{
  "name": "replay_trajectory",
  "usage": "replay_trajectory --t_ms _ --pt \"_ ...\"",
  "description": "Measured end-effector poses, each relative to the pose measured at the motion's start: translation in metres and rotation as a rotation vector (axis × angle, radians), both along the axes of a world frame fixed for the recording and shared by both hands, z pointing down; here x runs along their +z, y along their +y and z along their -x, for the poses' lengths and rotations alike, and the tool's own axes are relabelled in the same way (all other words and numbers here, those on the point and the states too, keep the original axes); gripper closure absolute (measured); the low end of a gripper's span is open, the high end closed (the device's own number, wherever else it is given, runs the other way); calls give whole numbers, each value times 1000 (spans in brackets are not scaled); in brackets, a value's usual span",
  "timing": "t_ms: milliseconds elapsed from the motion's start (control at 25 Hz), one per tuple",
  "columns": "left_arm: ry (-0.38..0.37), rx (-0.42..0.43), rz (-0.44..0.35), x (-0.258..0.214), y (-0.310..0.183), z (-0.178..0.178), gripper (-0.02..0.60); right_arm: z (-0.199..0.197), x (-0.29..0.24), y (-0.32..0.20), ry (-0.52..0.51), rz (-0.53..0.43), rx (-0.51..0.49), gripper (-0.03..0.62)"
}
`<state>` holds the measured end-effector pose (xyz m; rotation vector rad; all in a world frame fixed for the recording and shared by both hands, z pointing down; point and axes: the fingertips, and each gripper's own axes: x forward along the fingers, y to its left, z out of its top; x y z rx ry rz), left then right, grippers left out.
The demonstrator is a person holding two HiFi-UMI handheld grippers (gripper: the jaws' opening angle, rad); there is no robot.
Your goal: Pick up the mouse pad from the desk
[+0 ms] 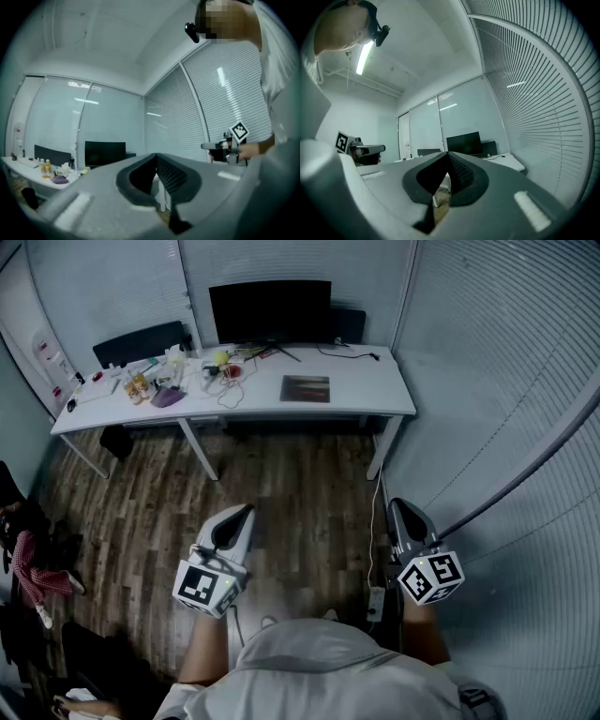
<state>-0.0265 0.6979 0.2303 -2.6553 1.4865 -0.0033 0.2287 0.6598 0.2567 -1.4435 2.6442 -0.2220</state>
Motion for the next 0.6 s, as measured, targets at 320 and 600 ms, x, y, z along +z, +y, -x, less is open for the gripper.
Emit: replay_trajectory --t_ms 320,600 --pt "3 15 6 8 -1 -25 580 -19 2 -2 -11 -2 -17 591" --pt "-2 7 13 13 -2 -41 580 -33 2 -8 -14 -6 -31 591"
